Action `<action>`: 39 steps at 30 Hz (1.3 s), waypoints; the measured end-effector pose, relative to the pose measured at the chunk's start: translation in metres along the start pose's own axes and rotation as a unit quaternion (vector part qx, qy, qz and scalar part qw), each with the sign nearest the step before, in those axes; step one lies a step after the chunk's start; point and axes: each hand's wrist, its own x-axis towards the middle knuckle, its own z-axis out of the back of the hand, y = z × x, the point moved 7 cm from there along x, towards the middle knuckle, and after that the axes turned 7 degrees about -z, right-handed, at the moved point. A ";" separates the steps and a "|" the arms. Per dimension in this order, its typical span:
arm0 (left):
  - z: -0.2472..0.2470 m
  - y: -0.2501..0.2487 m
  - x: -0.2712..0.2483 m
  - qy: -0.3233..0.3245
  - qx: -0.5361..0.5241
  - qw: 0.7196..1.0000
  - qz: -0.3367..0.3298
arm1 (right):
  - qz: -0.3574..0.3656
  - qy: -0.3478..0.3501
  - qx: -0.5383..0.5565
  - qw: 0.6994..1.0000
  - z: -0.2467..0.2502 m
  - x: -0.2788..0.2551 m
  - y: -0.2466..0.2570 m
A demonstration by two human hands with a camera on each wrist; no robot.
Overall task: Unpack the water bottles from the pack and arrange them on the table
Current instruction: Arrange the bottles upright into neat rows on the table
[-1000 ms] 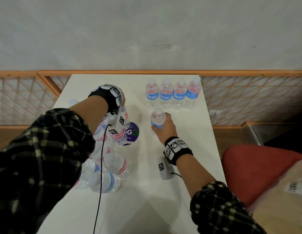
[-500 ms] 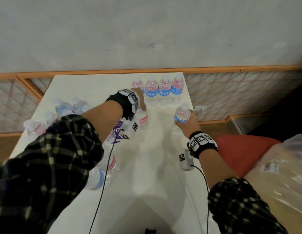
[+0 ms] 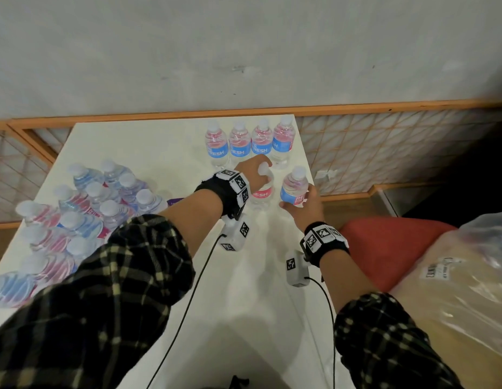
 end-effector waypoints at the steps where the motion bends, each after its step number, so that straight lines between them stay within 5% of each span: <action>1: -0.001 0.000 -0.001 -0.003 -0.008 1.000 0.003 | -0.007 -0.005 0.009 1.000 0.001 -0.007 0.006; 12: -0.002 0.003 -0.004 -0.038 -0.067 0.997 -0.008 | -0.008 0.046 0.024 0.999 -0.014 -0.015 -0.002; 24: -0.002 0.005 0.006 -0.154 -0.095 0.983 0.026 | 0.052 -0.060 -0.026 0.997 -0.006 -0.006 0.028; 26: 0.003 0.006 0.007 -0.135 -0.114 0.984 0.006 | 0.062 -0.046 -0.001 0.997 0.000 -0.003 0.024; 30: -0.003 0.007 0.007 0.037 -0.177 0.983 -0.016 | 0.077 0.001 0.032 0.997 0.013 -0.003 0.018; 32: 0.002 0.007 0.003 0.030 -0.130 0.991 -0.025 | 0.066 0.013 0.035 0.997 0.014 -0.002 0.011; 36: 0.009 0.027 -0.012 -0.058 -0.010 0.996 0.063 | 0.001 0.007 0.045 0.999 0.004 -0.003 -0.004; 39: -0.002 0.037 -0.019 -0.055 -0.047 0.989 0.126 | -0.031 0.001 0.062 0.998 -0.003 -0.002 -0.011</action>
